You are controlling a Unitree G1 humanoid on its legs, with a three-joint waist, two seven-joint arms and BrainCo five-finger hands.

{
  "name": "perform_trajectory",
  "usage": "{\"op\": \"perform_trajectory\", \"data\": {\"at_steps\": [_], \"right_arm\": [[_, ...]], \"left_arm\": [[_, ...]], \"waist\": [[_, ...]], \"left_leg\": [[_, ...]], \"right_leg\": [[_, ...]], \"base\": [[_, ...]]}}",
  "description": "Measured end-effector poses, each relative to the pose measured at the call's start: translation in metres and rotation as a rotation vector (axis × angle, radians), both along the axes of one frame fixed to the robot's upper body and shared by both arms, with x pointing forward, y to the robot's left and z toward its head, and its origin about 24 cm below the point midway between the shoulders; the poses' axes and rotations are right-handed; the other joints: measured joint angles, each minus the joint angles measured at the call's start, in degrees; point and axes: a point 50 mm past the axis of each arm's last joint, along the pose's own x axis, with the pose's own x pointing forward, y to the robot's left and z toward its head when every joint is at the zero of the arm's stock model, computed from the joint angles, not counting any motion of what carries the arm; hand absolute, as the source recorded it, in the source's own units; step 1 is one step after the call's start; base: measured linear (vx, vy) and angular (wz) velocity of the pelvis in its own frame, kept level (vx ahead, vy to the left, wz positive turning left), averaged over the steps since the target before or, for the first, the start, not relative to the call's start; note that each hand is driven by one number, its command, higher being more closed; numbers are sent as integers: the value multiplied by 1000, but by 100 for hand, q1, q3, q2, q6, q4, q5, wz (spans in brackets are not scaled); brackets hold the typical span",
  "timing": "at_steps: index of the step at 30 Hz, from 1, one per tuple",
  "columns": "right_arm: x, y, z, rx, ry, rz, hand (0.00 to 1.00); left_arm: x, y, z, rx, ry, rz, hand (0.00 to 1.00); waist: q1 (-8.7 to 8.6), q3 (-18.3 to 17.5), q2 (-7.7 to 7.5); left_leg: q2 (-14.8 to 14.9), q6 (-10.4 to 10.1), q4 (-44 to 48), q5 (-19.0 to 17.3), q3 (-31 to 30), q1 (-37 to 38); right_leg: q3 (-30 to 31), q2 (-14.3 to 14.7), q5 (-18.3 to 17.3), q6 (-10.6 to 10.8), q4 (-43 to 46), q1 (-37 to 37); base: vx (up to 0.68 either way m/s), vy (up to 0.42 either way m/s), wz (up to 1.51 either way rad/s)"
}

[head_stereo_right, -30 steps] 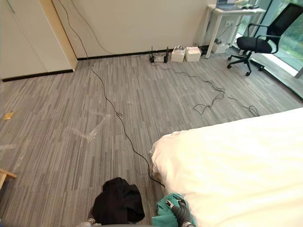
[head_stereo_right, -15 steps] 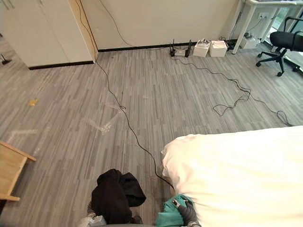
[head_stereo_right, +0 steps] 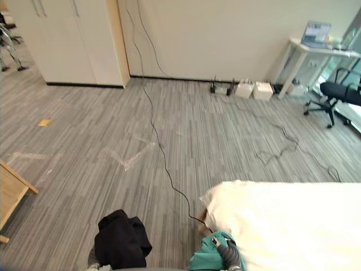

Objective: Tidy the bed and pick cloth on bed and put in laundry

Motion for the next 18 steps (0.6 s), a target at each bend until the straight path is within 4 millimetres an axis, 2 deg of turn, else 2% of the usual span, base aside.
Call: {"op": "perform_trajectory", "data": {"at_steps": [1,2,3,4,6,7,8,9,10,11,12,14,15,16,17,18], "right_arm": [[2,1,1,5,-9,10,100],[5,2,1,10,-21,23,100],[8,3,3,14,-36,31,100],[10,3,3,16,-45,32,100],[13,5,5,41,-64,32,100],[15,6,7,44,-76,40,100],[18,10,12,53,-106,57,100],[18,15,15,65,-121,74,100],[18,19,16,72,-126,82,100],[17,22,19,80,-139,91,100],[19,22,20,79,-144,92,100],[33,22,24,78,-185,100,100],[39,22,26,74,-200,106,100],[45,19,29,64,-216,105,100],[48,16,30,54,-225,113,100],[52,16,32,52,-236,123,100]], "left_arm": [[2,0,0,1,-5,-3,100],[7,0,1,3,-16,-8,100],[10,0,2,8,-22,-16,100],[12,0,3,10,-27,-21,100],[18,-1,4,11,-41,-27,100],[18,-1,3,11,-37,-28,100],[13,-1,2,10,-26,-24,100],[12,-1,2,10,-26,-21,100],[7,0,1,11,-17,-18,100],[1,-1,-1,4,-2,-17,100],[-1,-1,-2,2,5,-16,100],[-4,-9,-2,-29,-11,-9,100],[-5,-11,-3,-41,-12,-7,100],[-7,-15,-4,-59,-14,-3,100],[-9,-17,-4,-72,-25,7,100],[-11,-17,-3,-72,-37,13,100]], "waist": [[-17,48,23],[-40,124,91],[-66,166,158],[-79,180,180],[-68,277,226],[-58,298,219],[-27,342,186],[-13,377,135],[-7,384,100],[-9,392,81],[-18,404,132],[52,393,265],[44,411,304],[57,413,422],[66,446,553],[91,459,569]], "left_leg": [[44,1,0,5,-85,50],[151,-7,-3,7,-277,179],[273,-31,-4,-4,-479,247],[319,-64,-6,-23,-575,274],[448,-248,-44,-127,-837,486],[452,-301,-52,-156,-871,537],[447,-470,-51,-253,-879,694],[447,-670,2,-371,-909,852],[444,-748,63,-422,-923,918],[494,-946,230,-549,-982,1005],[601,-1016,298,-598,-1025,1026],[863,-1038,954,-593,-998,740],[946,-1005,1372,-571,-1000,555],[1147,-822,2315,-351,-1004,114],[1395,-805,3415,294,-1011,-370],[1637,-807,4202,736,-1025,-741]], "right_leg": [[-101,54,-38,24,-297,-37],[-206,255,-24,25,-985,-137],[-266,468,77,49,-1771,-203],[-273,561,195,26,-2150,-252],[-192,878,1057,-58,-3663,-407],[-139,916,1251,-55,-3971,-437],[-50,923,1556,-98,-4232,-532],[-38,905,1673,-224,-4143,-587],[13,849,1699,-252,-4021,-610],[90,785,2063,-644,-3539,-676],[63,794,1917,-816,-3256,-735],[-74,774,1131,-883,-2446,-958],[-122,793,966,-901,-2341,-946],[-205,938,748,-918,-2360,-825],[-293,1161,590,-879,-2603,-512],[-326,1336,550,-893,-2858,-222]], "base": [[304,-15,86],[335,-41,91],[333,-44,90],[398,-73,87],[381,-89,69],[363,-129,53],[465,-185,48],[422,-181,48],[474,-223,60],[402,-212,53],[515,-286,52],[498,-311,32],[468,-314,25],[441,-307,20],[521,-346,18],[511,-314,11]]}}
